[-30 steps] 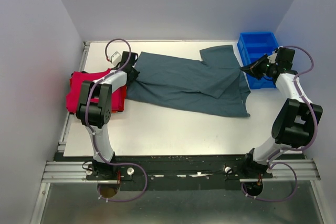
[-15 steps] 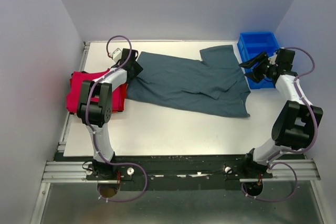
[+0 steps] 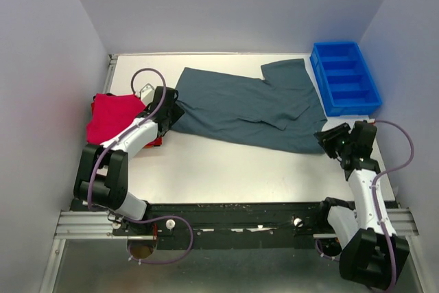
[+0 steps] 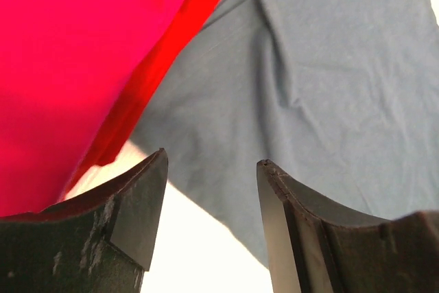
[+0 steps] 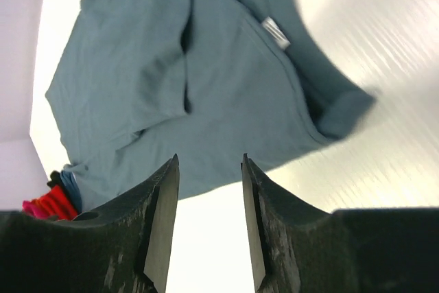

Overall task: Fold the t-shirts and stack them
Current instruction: Fold the flattened tshirt in 1/3 of the way

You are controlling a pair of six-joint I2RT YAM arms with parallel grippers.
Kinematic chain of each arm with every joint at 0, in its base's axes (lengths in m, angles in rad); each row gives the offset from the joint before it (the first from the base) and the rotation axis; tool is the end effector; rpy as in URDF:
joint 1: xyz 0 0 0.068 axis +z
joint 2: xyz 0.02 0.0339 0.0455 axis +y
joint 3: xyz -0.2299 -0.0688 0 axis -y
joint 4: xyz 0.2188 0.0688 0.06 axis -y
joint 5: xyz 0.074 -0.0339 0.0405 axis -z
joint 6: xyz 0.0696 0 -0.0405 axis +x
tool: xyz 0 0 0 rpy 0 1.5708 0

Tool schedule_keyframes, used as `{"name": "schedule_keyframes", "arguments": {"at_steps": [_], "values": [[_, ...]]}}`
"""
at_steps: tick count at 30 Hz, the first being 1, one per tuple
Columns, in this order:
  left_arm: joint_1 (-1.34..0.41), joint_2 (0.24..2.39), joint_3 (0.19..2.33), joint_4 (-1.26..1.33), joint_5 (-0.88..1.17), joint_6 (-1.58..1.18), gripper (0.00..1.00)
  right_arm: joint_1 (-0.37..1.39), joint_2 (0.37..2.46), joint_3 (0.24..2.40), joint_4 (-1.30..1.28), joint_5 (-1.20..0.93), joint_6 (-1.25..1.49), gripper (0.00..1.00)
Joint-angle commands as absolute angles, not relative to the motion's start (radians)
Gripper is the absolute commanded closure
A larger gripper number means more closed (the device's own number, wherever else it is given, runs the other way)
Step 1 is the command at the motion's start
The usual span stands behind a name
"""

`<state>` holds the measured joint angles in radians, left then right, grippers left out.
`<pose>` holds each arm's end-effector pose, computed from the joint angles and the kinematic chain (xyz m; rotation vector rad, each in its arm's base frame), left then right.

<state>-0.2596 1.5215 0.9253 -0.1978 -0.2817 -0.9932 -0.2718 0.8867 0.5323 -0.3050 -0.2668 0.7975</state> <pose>0.3163 -0.0640 0.1695 -0.9659 2.1357 -0.2925 0.2094 -0.0393 0.1855 1.0245 2.0219 0.5811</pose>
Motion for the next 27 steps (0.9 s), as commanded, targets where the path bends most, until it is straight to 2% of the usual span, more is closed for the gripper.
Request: {"name": "schedule_keyframes", "arguments": {"at_steps": [1, 6, 10, 13, 20, 23, 27], "values": [[-0.259, 1.473, 0.864, -0.247, -0.334, -1.043, 0.33, -0.268, 0.798, 0.421, -0.337, -0.160, 0.871, 0.53], [-0.259, 1.482, 0.828, -0.198, -0.298, -1.060, 0.34, -0.268, 0.839, 0.373, -0.325, -0.117, 0.923, 0.54], [-0.259, 1.502, 0.839, -0.199, -0.298, -1.061, 0.34, -0.268, 0.954, 0.387, -0.313, -0.094, 0.946, 0.61], [-0.259, 1.514, 0.845, -0.215, -0.317, -1.084, 0.34, -0.270, 1.058, 0.422, -0.314, -0.052, 0.942, 0.62], [-0.259, 1.500, 0.839, -0.235, -0.376, -1.106, 0.34, -0.270, 1.232, 0.485, -0.324, -0.044, 0.956, 0.56], [-0.259, 1.479, 0.819, -0.222, -0.385, -1.109, 0.35, -0.270, 1.207, 0.454, -0.336, -0.040, 0.966, 0.58], [-0.259, 1.470, 0.807, -0.216, -0.390, -1.108, 0.35, -0.270, 1.056, 0.394, -0.342, -0.035, 0.980, 0.58]]}}
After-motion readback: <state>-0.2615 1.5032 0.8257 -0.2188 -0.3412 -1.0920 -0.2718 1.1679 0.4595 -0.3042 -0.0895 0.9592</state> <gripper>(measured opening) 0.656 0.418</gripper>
